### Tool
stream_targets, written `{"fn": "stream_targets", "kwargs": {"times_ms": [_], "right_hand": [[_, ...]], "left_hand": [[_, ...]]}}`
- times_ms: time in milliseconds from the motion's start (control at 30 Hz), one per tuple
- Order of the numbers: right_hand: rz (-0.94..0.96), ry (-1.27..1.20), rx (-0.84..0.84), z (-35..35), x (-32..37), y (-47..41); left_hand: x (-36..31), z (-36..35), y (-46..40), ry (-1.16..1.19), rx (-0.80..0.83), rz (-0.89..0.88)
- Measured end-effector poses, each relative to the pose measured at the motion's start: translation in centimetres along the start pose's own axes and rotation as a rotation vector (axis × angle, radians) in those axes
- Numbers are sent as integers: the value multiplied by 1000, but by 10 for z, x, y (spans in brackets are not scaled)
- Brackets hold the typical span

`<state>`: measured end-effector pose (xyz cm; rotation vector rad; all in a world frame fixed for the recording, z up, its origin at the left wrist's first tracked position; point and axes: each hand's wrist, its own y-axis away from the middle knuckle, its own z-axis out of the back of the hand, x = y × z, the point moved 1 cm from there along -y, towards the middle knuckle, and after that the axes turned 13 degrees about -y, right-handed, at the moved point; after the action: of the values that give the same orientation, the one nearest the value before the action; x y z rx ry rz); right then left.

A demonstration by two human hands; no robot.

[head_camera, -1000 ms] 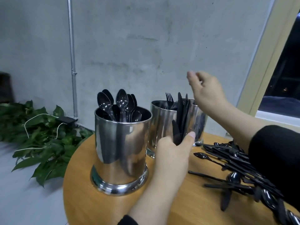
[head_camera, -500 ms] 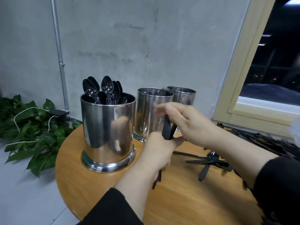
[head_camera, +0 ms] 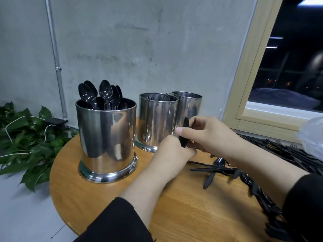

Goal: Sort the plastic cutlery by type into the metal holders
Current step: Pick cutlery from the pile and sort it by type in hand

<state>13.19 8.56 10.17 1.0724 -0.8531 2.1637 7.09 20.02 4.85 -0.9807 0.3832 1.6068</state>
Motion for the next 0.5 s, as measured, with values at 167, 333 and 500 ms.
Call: {"fn": "stream_targets", "kwargs": {"times_ms": [167, 333, 500], "right_hand": [[13, 0, -43, 10, -1, 5], [77, -7, -174, 22, 2, 14], [0, -121, -202, 31, 5, 20]], "left_hand": [[-10, -10, 2, 136, 29, -51], [-9, -13, -1, 142, 20, -31], [-8, -17, 0, 18, -55, -59]]}}
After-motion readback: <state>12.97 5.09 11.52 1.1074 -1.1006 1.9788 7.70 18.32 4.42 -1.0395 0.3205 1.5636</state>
